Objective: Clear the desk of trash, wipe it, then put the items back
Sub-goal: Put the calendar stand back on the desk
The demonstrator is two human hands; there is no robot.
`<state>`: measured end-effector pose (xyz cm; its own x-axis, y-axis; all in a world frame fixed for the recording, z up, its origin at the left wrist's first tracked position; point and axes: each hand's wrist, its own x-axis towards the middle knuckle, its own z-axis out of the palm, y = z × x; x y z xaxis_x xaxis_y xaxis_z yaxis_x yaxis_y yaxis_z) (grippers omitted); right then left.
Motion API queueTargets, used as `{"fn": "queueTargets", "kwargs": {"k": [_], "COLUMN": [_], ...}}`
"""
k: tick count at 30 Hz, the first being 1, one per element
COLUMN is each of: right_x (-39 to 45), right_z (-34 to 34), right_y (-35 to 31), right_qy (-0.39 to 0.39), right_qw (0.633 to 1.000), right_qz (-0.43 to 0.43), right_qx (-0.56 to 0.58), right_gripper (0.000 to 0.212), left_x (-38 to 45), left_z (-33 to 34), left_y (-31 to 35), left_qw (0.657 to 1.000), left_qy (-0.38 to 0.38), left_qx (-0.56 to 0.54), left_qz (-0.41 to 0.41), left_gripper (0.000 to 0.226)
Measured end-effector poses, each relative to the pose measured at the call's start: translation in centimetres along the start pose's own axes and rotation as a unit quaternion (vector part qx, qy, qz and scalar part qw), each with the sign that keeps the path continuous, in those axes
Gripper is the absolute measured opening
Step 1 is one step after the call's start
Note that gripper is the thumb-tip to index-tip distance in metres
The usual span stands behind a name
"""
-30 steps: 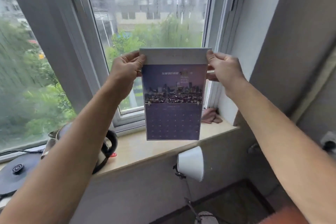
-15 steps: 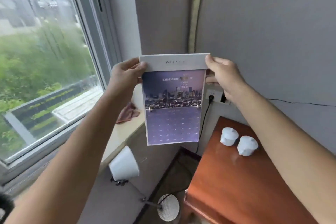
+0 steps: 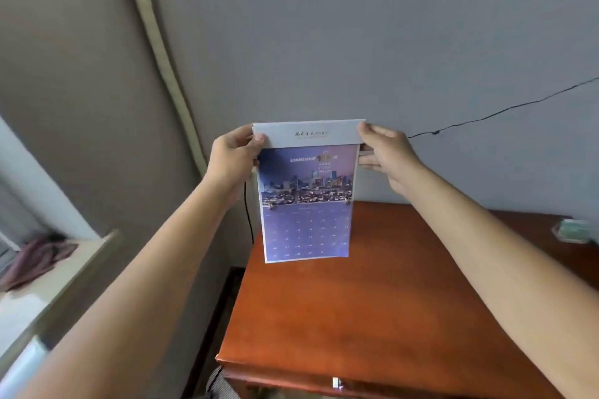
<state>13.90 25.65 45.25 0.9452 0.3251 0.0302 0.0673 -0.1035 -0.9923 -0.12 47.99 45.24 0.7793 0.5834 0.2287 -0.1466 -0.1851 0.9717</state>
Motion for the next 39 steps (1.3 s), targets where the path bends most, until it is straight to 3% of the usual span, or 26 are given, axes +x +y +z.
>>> {"fn": "queueTargets", "kwargs": {"k": [9,14,17,20,26,32,39], "right_x": [5.2,7.0,6.9,6.0,4.2,4.2,8.6], "right_z": [-17.5,-24.9,-28.4,-31.2,-35.3,-39.4,-44.5], "right_y": [4.5,6.5,8.1,9.4,11.1,11.4,12.3], "right_qy": [0.057,0.099,0.134,0.164,0.230,0.242,0.226], "right_qw": [0.998,0.992,0.986,0.979,0.963,0.957,0.960], "right_qz": [0.041,0.072,0.100,0.117,0.140,0.158,0.165], "right_qx": [-0.006,0.000,0.014,0.014,-0.015,-0.005,-0.009], "right_gripper": [0.035,0.030,0.012,0.008,0.038,0.031,0.025], "left_x": [4.1,6.1,6.6,6.7,6.3,5.9,6.9], "left_z": [20.1,28.6,33.0,36.8,42.8,48.1,53.5], "left_y": [-3.0,-5.0,-6.1,-7.1,-8.8,-8.9,-10.1], "left_qw": [0.996,0.988,0.981,0.971,0.949,0.938,0.946], "left_qy": [-0.058,-0.129,-0.176,-0.223,-0.293,-0.328,-0.311], "left_qx": [-0.037,-0.045,-0.042,-0.048,-0.076,-0.078,-0.059], "left_qz": [-0.055,-0.068,-0.073,-0.078,-0.086,-0.079,-0.069], "left_gripper": [0.022,0.023,0.028,0.029,0.025,0.029,0.027]}}
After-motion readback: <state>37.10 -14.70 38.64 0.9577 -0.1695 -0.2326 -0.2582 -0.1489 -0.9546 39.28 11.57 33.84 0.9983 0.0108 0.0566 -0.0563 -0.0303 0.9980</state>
